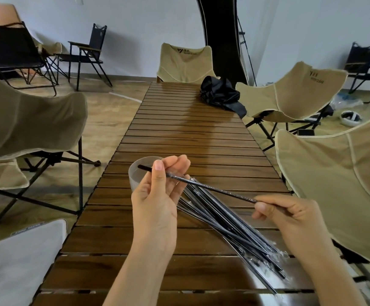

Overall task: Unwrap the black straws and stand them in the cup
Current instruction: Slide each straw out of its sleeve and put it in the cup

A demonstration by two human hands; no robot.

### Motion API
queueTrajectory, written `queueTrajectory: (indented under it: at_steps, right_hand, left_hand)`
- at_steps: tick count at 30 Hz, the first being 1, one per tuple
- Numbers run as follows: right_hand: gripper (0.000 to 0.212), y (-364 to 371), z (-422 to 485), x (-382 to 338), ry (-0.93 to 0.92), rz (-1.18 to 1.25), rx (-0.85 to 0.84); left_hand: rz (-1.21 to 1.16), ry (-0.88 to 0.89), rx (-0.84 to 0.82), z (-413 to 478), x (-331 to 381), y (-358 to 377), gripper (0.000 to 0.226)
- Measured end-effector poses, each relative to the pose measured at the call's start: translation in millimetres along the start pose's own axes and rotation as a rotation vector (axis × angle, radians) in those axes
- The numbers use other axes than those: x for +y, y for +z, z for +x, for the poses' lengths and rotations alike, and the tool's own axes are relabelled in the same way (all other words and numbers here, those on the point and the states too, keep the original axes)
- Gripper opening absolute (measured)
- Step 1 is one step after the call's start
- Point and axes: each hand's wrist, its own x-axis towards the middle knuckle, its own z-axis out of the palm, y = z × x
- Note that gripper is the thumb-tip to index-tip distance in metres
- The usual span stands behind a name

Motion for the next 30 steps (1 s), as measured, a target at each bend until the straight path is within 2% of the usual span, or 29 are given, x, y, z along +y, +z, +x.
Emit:
queueTrajectory:
  at_steps: [6,13,17,19,22,26,28,30]
  right_hand:
    - [0.041,7,-1,-3,-0.030,0.011,0.022]
    - [0.040,-1,-2,-2,-0.066,-0.014,0.110]
    - [0.034,-10,-3,-3,-0.046,-0.153,0.054]
    - [0.026,-8,-2,-5,-0.062,-0.274,0.019]
    - [0.017,3,0,-10,-0.185,-0.484,0.030]
    - [0.014,16,4,-5,-0.265,-0.512,0.011]
    - [0.013,14,4,2,-0.251,-0.501,0.012]
    - [0.013,10,4,7,-0.232,-0.504,0.017]
  left_hand:
    - [0.011,-0.034,0.004,-3,-2,2,0.023]
    - [0.002,-0.135,0.009,-9,-10,6,0.035]
    - [0.092,-0.114,-0.067,-9,-9,4,0.029]
    - [0.165,-0.100,-0.100,-6,-7,1,0.031]
    - [0.309,-0.134,-0.177,-8,-11,2,0.038]
    - [0.472,-0.171,-0.195,-8,-12,0,0.033]
    - [0.600,-0.069,-0.198,-2,-3,-9,0.028]
    - [0.861,0.083,-0.292,4,7,-18,0.022]
